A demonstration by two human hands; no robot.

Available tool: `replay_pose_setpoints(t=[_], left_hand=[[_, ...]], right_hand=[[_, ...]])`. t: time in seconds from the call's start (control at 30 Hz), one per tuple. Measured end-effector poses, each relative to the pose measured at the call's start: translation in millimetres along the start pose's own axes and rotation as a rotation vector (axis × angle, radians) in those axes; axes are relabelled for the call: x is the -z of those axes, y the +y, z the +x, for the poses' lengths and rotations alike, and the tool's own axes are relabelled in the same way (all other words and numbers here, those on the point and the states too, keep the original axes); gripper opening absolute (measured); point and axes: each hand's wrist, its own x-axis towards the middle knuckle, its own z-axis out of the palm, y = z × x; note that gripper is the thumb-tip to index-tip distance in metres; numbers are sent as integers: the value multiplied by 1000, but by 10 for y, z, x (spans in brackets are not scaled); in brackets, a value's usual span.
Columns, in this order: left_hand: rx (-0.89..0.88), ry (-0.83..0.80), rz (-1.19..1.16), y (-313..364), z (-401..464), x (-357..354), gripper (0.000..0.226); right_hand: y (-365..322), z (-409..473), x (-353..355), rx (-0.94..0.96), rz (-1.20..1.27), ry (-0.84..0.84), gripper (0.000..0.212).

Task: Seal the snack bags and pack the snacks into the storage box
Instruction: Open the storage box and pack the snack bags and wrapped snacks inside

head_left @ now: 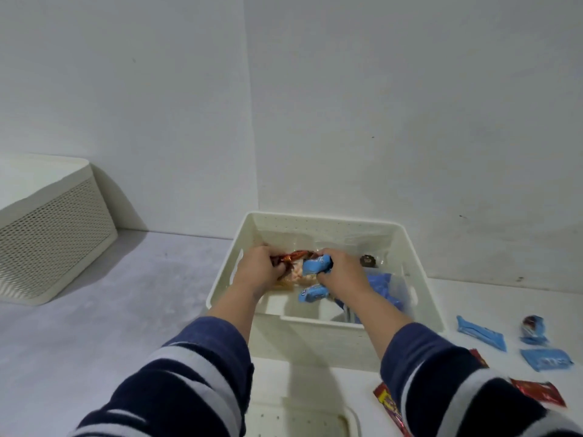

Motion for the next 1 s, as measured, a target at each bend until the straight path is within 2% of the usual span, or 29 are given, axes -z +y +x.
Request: replay_pose_setpoints(t=[0.07, 0.17, 0.3, 0.4, 0.7, 1.0], left_hand=[[47, -137, 6, -95, 54, -86, 19], [82, -343, 145, -212, 125, -217, 16], [175, -542, 234, -204, 155, -296, 49], [166, -544, 317, -106, 151, -271, 53], [-40, -470, 372, 649, -71, -156, 45], [-239, -459, 380, 1747, -475, -535, 43]], right_hand=[[52, 61, -141, -49, -45, -87, 25], [123, 124, -273, -141, -56, -242, 36], [152, 103, -268, -176, -55, -431, 60], [119, 99, -166, -158, -77, -431, 65], [38, -218, 539, -67, -282, -314, 47], [552, -890, 1521, -170, -467, -177, 50]])
